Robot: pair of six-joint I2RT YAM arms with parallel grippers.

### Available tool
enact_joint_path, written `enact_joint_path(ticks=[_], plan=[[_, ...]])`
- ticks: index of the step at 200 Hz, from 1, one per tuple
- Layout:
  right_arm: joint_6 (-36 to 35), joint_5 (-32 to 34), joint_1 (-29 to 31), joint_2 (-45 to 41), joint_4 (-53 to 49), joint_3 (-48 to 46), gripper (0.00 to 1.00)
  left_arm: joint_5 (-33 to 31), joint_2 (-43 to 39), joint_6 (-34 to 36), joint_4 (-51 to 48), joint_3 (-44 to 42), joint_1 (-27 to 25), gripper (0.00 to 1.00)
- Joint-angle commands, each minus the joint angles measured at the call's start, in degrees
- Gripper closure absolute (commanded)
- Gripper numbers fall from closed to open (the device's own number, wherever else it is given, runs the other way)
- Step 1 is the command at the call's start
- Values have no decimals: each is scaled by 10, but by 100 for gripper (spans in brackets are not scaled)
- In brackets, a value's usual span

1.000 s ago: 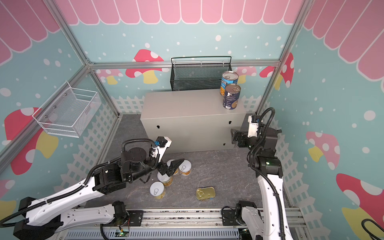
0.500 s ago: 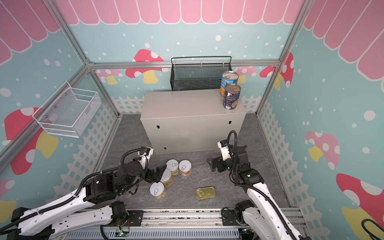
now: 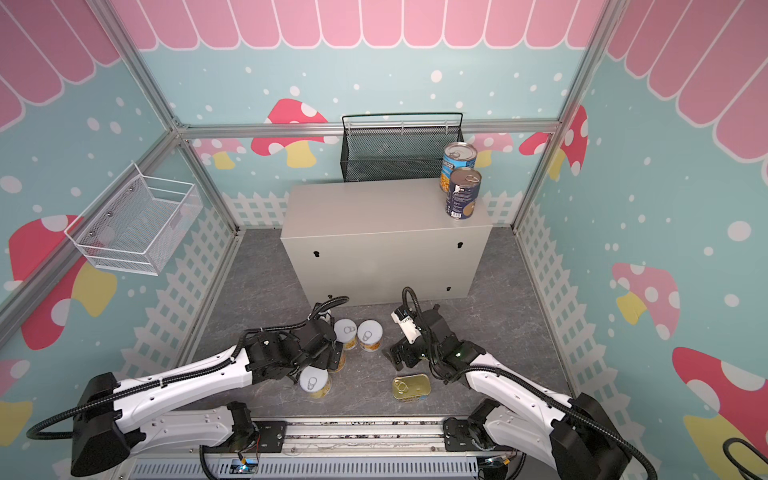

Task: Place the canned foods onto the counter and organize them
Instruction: 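Grasp the tall peach can with the right gripper and lift it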

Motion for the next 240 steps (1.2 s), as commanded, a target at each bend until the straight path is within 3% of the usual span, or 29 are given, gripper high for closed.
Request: enact_joint_path(ticks=[1,108,142,207,240], plan=[[-2,30,6,7,30,-1,1,34,22,-15,2,8,11,2],[-4,10,10,-22,68,-32,1,68,63,-6,11,-9,32,11],[-27,-5,12,-45,88,-47,1,60,60,7,19,-7,36,22],[-66,-63,21,-55,156,-73,1,54,20,40,-24,38,39,52],[-85,-83,40,-44,194,-76,1,89,-29,98,-63,90,39,57]])
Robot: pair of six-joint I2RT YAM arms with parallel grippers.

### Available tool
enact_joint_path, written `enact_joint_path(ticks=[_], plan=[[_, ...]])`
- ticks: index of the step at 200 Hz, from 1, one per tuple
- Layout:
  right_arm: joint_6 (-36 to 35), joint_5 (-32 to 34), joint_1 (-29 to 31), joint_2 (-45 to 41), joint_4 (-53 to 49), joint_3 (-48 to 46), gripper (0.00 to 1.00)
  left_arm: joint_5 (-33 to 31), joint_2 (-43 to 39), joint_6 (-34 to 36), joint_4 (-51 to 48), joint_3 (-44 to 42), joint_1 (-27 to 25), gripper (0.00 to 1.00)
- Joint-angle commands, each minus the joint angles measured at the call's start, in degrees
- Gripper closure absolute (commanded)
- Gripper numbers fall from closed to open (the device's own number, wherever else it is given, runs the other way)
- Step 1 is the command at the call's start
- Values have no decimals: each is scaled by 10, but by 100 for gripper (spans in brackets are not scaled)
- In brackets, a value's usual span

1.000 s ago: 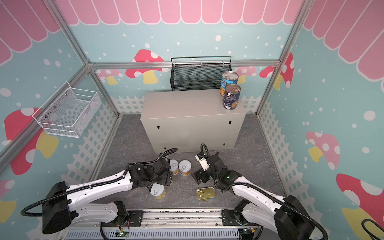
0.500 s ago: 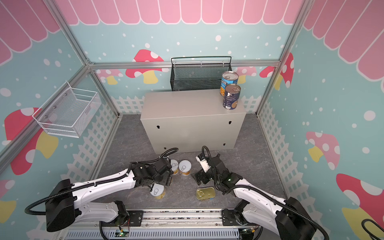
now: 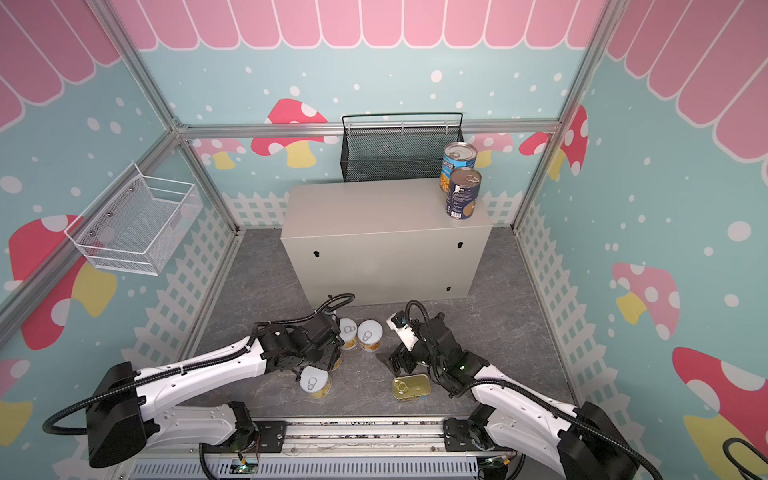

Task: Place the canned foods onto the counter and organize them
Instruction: 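Grasp the tall peach can with the right gripper and lift it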

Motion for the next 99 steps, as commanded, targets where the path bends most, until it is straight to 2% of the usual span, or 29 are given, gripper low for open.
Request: enact_joint_path(ticks=[1,50,99], plan=[[-31,-30,17,7,54,-5,1,18,-54,50,-24,64,2,57],[-61,-22,65,18,96,13,0,141,-86,130,-72,139,4,58],[-80,-15,101,15,113,36,1,205,-96,167,-96,183,4,59]])
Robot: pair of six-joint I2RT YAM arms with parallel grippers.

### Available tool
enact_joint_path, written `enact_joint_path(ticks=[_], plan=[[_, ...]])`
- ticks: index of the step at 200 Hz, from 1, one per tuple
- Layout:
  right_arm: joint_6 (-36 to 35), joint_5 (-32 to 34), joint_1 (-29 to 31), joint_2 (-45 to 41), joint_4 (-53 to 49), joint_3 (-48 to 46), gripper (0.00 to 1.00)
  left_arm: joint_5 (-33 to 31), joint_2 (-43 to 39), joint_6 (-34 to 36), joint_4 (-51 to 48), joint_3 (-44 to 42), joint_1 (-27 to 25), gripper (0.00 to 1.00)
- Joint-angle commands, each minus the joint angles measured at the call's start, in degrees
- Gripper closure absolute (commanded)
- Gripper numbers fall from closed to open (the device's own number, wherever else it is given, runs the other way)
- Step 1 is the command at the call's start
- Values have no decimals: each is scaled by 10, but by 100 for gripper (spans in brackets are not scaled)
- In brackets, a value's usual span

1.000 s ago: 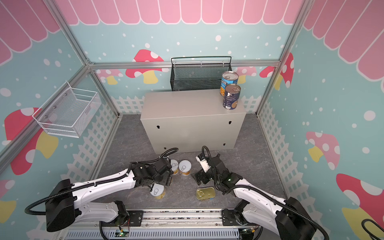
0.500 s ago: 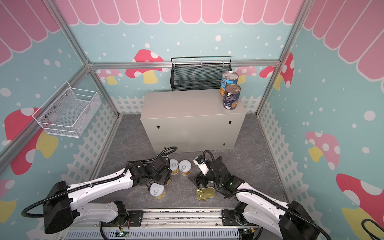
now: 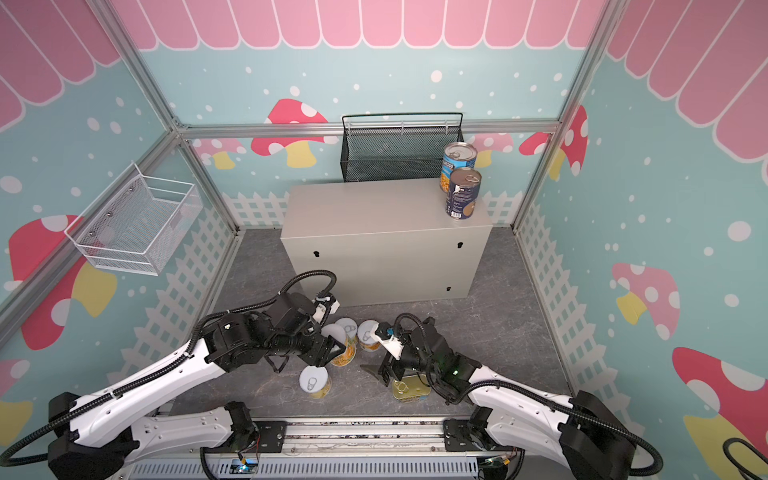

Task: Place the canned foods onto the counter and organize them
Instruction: 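Grasp the tall peach can with the right gripper and lift it, then hold the peach can up to the left gripper and close the left gripper on it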

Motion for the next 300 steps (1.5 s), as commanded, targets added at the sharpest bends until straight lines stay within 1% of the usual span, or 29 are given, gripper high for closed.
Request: enact_joint_path(ticks=[1,27,80,111,145,204,257,272,288,300], plan=[[-27,1,17,-2,30,23,1,54,-17,37,-2,33,4,59],[-31,1,30,5,41,31,0,82,-18,48,2,32,4,59],[-33,-34,55,35,88,37,1,98,-19,50,16,39,4,59],[-31,-43,65,56,108,42,1,105,-21,49,28,42,4,59],[-23,-66,69,72,136,43,4,108,-20,51,33,47,4,59],[-15,-87,70,92,154,51,14,114,-26,57,45,51,4,59],[3,-97,71,78,169,46,34,115,-28,58,59,47,4,58],[13,-97,71,79,169,49,37,114,-29,61,64,49,4,58],[25,-100,70,77,169,55,39,117,-31,64,70,49,4,55],[33,-104,70,74,169,59,40,119,-33,65,77,48,4,50]])
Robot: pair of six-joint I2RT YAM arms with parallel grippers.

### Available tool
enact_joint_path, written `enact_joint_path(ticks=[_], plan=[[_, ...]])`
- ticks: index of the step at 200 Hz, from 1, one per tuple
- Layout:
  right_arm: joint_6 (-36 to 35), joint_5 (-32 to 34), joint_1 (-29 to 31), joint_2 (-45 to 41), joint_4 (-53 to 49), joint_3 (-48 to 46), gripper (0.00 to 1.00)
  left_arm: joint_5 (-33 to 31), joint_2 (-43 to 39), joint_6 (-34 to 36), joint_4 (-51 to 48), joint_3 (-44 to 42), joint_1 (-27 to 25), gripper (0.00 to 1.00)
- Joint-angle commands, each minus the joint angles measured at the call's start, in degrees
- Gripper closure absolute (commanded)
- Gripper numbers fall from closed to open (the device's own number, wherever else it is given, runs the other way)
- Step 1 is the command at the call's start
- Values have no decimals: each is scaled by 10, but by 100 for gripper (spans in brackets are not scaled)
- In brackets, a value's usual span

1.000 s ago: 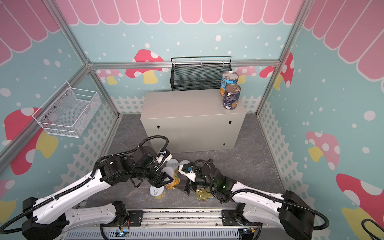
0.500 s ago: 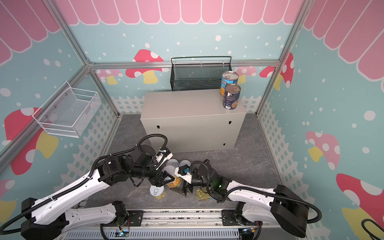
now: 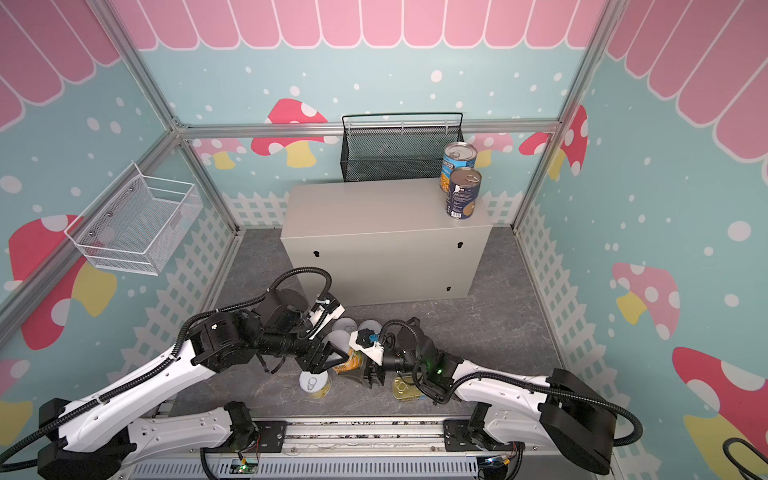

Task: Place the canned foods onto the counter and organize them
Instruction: 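Hold the peach can up to the left gripper and close the left gripper on it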

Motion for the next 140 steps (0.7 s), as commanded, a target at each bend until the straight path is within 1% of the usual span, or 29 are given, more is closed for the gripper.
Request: enact_joint_path(ticks=[1,22,29,36,63,92,110,130,140], plan=[[16,-34,4,-13,31,23,40,19,-18,17,72,26,4,49],[31,-35,4,-23,34,26,40,37,-23,19,84,22,4,28],[37,-31,4,-27,35,26,40,42,-25,20,88,20,4,22],[45,-26,3,-31,33,29,41,44,-27,20,92,18,4,19],[76,-28,0,-39,29,40,43,48,-41,24,110,9,4,17],[104,-49,-1,-40,42,48,43,59,-52,28,135,-2,4,16],[122,-42,-2,-45,42,54,44,63,-55,28,138,-3,4,16],[141,-36,-5,-52,30,66,44,56,-64,31,139,-9,4,12],[147,-34,-5,-55,22,73,44,55,-68,33,140,-12,4,12]])
